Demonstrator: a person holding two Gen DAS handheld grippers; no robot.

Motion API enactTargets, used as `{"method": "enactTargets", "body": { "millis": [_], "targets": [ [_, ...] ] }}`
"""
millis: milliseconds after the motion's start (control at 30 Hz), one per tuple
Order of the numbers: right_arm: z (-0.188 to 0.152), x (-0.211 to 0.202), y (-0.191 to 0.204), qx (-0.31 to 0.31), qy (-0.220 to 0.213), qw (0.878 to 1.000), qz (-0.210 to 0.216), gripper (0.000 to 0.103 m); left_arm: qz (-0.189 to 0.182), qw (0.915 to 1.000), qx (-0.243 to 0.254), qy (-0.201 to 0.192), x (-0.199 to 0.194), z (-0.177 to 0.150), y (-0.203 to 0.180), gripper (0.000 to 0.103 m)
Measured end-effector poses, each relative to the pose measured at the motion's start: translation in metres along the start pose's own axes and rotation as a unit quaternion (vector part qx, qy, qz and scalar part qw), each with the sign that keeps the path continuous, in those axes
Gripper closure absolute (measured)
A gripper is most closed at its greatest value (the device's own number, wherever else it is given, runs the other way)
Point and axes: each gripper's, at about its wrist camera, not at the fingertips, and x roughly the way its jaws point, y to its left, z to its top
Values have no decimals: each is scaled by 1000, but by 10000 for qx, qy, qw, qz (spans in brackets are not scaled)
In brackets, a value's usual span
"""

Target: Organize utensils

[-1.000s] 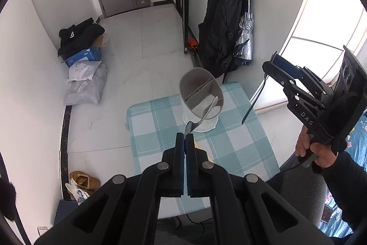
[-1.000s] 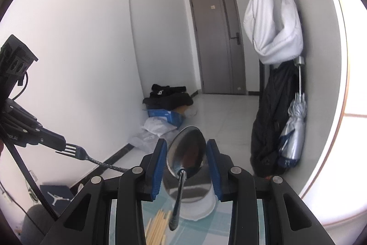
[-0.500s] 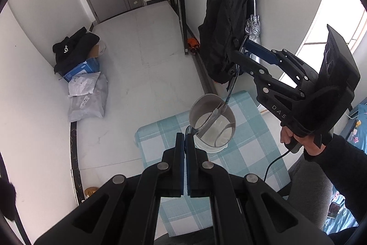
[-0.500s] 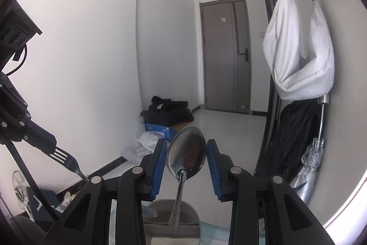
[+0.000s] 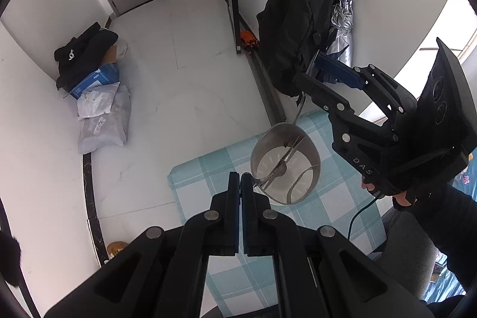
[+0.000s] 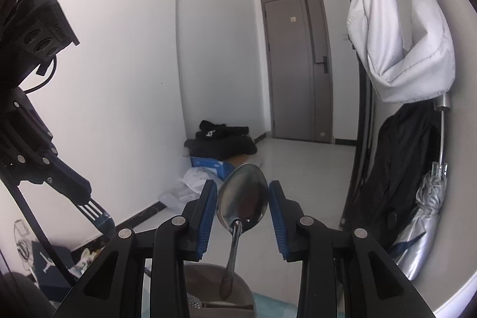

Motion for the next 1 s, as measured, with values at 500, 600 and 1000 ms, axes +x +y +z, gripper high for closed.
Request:
{"method": "enactTargets", "body": {
  "millis": [500, 600, 1000],
  "targets": [
    [-12, 4, -6, 17, 147, 9997, 170, 69, -21, 9999, 108, 33, -1, 19, -6, 103],
    [-12, 3, -7, 73, 129, 9997, 169, 69, -51, 9999, 130, -26, -11, 23, -8, 103],
    [-5, -4, -3, 62, -7, 9998, 214, 69, 283, 9989, 277, -240, -21, 36, -5, 103]
  ]
}}
